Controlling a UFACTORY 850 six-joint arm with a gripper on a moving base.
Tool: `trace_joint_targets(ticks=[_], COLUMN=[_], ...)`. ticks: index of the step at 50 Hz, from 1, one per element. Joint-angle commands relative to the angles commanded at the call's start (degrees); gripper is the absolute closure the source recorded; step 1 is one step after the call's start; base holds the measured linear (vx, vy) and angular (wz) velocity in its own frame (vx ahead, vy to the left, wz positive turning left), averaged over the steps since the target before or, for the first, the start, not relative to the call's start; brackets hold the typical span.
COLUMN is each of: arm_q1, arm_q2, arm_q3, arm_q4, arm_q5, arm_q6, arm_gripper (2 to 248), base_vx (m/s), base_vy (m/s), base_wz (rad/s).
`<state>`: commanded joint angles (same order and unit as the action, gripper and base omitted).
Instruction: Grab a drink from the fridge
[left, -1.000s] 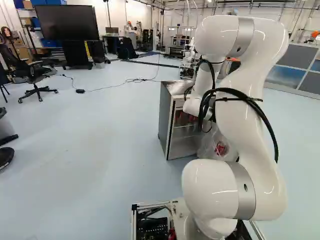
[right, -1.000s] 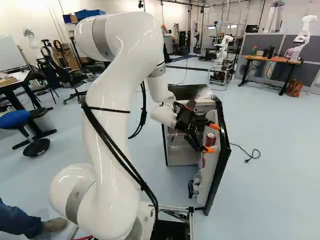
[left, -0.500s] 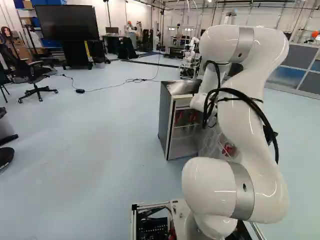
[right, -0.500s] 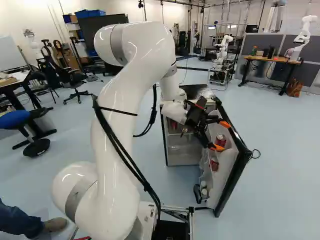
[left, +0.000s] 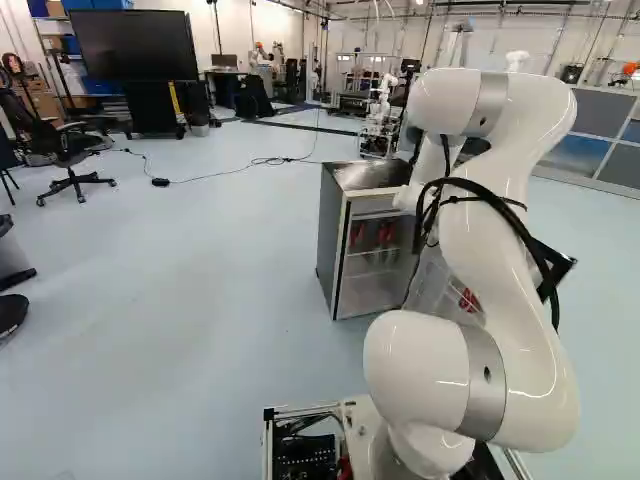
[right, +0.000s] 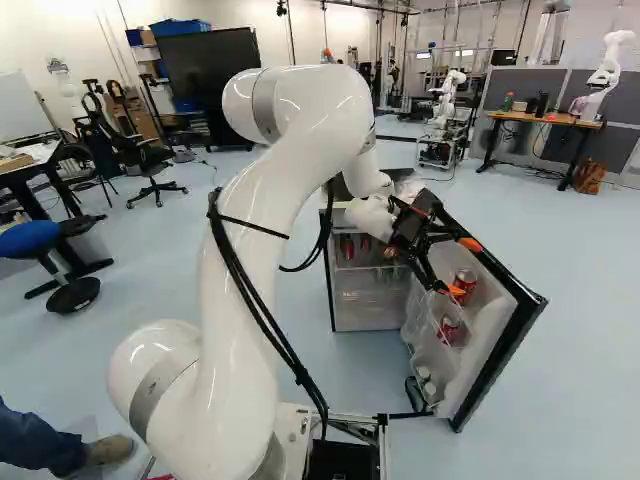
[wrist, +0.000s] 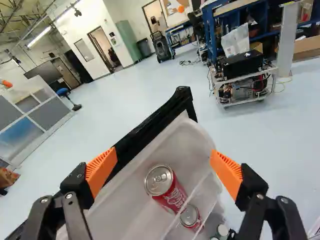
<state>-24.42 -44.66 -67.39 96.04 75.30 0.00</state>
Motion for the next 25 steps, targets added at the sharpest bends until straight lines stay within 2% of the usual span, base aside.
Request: trace_joint_targets(ticks=[16,25], arm_q1=[-2.5,-3.0], arm_q2=[-3.2,-3.7], arm_q3=[-6.2,-7.2], arm_q4=[0.0,0.0], arm_q5=[0.0,0.0], arm_q6=[0.0,0.0], arm_gripper=[3,3], base_vx=[0.000,0.000], base_vy=[0.000,0.000], base_wz=[0.000,0.000])
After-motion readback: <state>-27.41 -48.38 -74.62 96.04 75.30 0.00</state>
